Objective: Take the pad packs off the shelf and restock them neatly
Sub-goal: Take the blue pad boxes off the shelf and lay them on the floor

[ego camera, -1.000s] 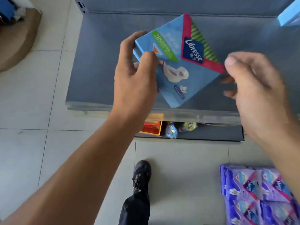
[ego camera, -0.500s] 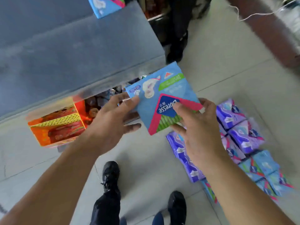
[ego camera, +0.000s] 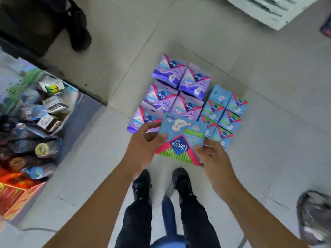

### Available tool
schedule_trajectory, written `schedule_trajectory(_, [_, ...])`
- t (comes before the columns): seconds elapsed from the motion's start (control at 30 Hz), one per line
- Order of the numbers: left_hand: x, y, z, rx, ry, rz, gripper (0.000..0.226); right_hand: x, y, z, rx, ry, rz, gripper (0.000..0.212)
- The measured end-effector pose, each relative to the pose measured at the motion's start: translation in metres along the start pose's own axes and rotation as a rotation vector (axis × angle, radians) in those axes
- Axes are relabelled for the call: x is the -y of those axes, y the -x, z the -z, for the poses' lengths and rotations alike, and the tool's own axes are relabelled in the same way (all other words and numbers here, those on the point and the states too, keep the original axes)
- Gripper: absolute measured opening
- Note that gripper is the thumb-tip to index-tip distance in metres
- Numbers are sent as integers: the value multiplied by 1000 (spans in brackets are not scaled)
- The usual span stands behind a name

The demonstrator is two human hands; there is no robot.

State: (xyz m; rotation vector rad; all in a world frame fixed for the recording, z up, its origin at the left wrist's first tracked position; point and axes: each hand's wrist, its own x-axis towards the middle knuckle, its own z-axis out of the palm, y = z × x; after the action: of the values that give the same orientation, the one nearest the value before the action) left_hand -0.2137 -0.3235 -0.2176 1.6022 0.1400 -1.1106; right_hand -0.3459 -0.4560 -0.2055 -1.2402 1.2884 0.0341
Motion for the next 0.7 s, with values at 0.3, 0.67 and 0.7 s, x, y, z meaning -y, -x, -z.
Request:
schedule_trajectory(0.3, [125, -43, -102, 130, -522, 12, 37, -132, -45, 79, -164, 9, -189, 14])
schedule_trajectory(0.67, [292, -143, -244, 135, -647, 162, 24, -324, -208, 180, -251, -55, -313, 12])
schedule_trajectory(0.7, [305, -154, -254, 148, -694, 149, 28, -341, -225, 187, -268, -72, -325, 11])
